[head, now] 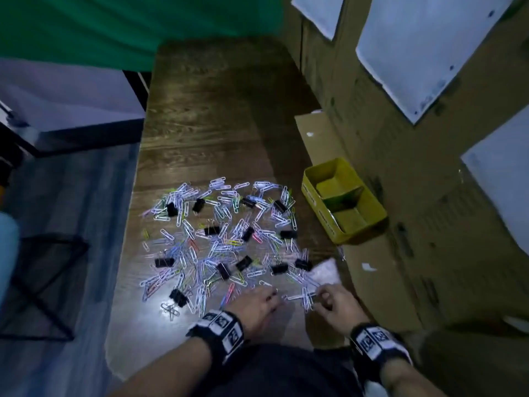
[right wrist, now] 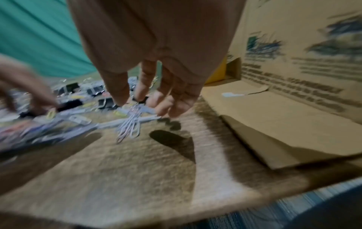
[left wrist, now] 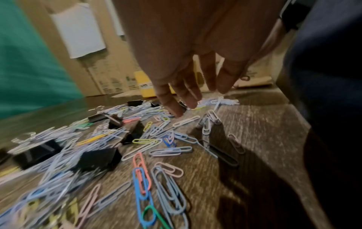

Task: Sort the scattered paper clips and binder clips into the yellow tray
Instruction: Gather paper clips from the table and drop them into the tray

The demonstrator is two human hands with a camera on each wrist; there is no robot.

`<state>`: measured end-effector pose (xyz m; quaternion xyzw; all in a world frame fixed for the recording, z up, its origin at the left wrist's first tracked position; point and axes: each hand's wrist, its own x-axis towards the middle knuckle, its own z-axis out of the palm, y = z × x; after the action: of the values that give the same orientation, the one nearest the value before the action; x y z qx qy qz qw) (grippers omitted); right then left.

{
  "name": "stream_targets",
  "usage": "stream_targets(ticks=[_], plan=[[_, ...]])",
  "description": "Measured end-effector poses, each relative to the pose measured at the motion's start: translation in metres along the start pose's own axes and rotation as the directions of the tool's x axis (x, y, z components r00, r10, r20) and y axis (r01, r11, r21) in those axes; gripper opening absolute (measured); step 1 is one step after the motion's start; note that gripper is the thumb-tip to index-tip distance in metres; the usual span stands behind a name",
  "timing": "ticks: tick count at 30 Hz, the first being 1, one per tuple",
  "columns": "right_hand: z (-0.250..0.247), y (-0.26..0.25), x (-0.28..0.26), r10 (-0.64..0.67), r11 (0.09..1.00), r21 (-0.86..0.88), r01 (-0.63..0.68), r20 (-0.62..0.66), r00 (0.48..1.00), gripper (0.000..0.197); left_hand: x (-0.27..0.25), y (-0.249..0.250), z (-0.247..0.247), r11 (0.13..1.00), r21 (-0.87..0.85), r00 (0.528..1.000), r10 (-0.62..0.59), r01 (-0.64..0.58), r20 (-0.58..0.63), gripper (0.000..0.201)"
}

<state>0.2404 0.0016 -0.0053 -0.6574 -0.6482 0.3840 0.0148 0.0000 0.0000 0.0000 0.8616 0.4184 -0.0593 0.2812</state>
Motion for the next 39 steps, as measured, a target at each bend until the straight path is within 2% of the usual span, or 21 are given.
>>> stream_targets(ticks=[3, 5, 7, 8, 10, 12, 15, 17, 21, 23, 25, 29, 35, 37, 39], plan=[[0.01, -0.004, 0.01, 0.024, 0.985, -0.172, -0.025, -0.005, 1.0, 0.059, 0.013, -0.002, 0.006, 0.98, 0.175, 0.991, -0.106, 0.09, 0.081, 0.05], [0.016, -0.012, 0.012, 0.022, 0.958, -0.285, -0.021, 0.001, 1.0, 0.067, 0.012, -0.009, 0.006, 0.971, 0.204, 0.984, -0.148, 0.126, 0.098, 0.053], [0.025, -0.016, 0.013, 0.003, 0.95, -0.313, 0.01, 0.04, 0.999, 0.066, 0.005, -0.019, 0.006, 0.974, 0.186, 0.981, -0.152, 0.127, 0.122, 0.053], [0.029, -0.017, 0.014, -0.018, 0.952, -0.303, 0.036, 0.06, 0.998, 0.064, 0.0, -0.023, 0.006, 0.976, 0.172, 0.983, -0.156, 0.137, 0.098, 0.051], [0.036, -0.02, 0.015, -0.075, 0.95, -0.296, 0.102, 0.102, 0.992, 0.064, -0.012, -0.025, 0.009, 0.97, 0.168, 0.985, -0.173, 0.175, -0.022, 0.046], [0.041, -0.022, 0.017, -0.114, 0.945, -0.292, 0.148, 0.13, 0.985, 0.066, -0.026, -0.016, 0.013, 0.958, 0.104, 0.962, -0.257, 0.266, -0.096, 0.048], [0.044, -0.026, 0.021, -0.166, 0.939, -0.284, 0.195, 0.126, 0.978, 0.066, -0.035, -0.002, 0.024, 0.906, 0.004, 0.905, -0.424, 0.424, -0.021, 0.066], [0.048, -0.031, 0.025, -0.187, 0.932, -0.282, 0.228, 0.164, 0.969, 0.068, -0.029, 0.003, 0.03, 0.87, -0.011, 0.87, -0.493, 0.493, -0.009, 0.079], [0.053, -0.042, 0.034, -0.222, 0.92, -0.278, 0.276, 0.211, 0.952, 0.067, -0.004, 0.006, 0.037, 0.829, -0.002, 0.829, -0.559, 0.559, -0.011, 0.078], [0.05, -0.046, 0.039, -0.265, 0.915, -0.25, 0.318, 0.224, 0.938, 0.056, 0.005, 0.002, 0.038, 0.834, -0.01, 0.834, -0.551, 0.551, -0.031, 0.069], [0.047, -0.051, 0.044, -0.306, 0.895, -0.259, 0.363, 0.233, 0.923, 0.043, 0.011, -0.004, 0.038, 0.863, -0.027, 0.862, -0.505, 0.504, -0.039, 0.057], [0.043, -0.057, 0.049, -0.272, 0.875, -0.316, 0.366, 0.306, 0.913, 0.026, 0.012, -0.017, 0.04, 0.921, -0.023, 0.92, -0.389, 0.388, -0.043, 0.037], [0.037, -0.07, 0.054, -0.276, 0.758, -0.455, 0.467, 0.425, 0.862, 0.026, 0.016, -0.028, 0.033, 0.945, 0.169, 0.957, -0.289, 0.279, 0.035, 0.036], [0.036, -0.071, 0.055, -0.276, 0.738, -0.472, 0.483, 0.441, 0.854, 0.027, 0.02, -0.031, 0.031, 0.944, 0.186, 0.955, -0.289, 0.273, 0.065, 0.045], [0.034, -0.071, 0.056, -0.26, 0.766, -0.444, 0.464, 0.445, 0.857, 0.027, 0.021, -0.037, 0.033, 0.95, 0.15, 0.956, -0.286, 0.273, 0.069, 0.058]])
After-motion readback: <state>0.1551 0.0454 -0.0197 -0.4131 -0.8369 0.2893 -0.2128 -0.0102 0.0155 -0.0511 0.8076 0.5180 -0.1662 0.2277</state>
